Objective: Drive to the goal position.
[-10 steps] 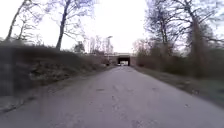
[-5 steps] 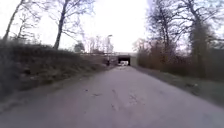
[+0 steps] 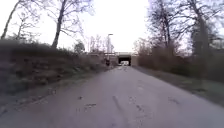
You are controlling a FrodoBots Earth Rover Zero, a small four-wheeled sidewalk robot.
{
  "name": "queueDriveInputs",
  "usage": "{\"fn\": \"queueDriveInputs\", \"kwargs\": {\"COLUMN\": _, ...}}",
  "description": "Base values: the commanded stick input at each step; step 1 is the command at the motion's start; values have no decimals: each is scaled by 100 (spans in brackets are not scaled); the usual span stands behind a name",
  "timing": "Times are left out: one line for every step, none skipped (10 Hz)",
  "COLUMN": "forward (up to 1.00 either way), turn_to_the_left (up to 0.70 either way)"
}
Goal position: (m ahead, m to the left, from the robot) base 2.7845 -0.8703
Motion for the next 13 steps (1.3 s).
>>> {"fn": "queueDriveInputs", "kwargs": {"forward": 100, "turn_to_the_left": 1}}
{"fn": "queueDriveInputs", "kwargs": {"forward": 100, "turn_to_the_left": 1}}
{"fn": "queueDriveInputs", "kwargs": {"forward": 100, "turn_to_the_left": 1}}
{"fn": "queueDriveInputs", "kwargs": {"forward": 100, "turn_to_the_left": 1}}
{"fn": "queueDriveInputs", "kwargs": {"forward": 100, "turn_to_the_left": -4}}
{"fn": "queueDriveInputs", "kwargs": {"forward": 100, "turn_to_the_left": -20}}
{"fn": "queueDriveInputs", "kwargs": {"forward": 100, "turn_to_the_left": -28}}
{"fn": "queueDriveInputs", "kwargs": {"forward": 100, "turn_to_the_left": -24}}
{"fn": "queueDriveInputs", "kwargs": {"forward": 100, "turn_to_the_left": -7}}
{"fn": "queueDriveInputs", "kwargs": {"forward": 100, "turn_to_the_left": 1}}
{"fn": "queueDriveInputs", "kwargs": {"forward": 100, "turn_to_the_left": 1}}
{"fn": "queueDriveInputs", "kwargs": {"forward": 100, "turn_to_the_left": 1}}
{"fn": "queueDriveInputs", "kwargs": {"forward": 100, "turn_to_the_left": 1}}
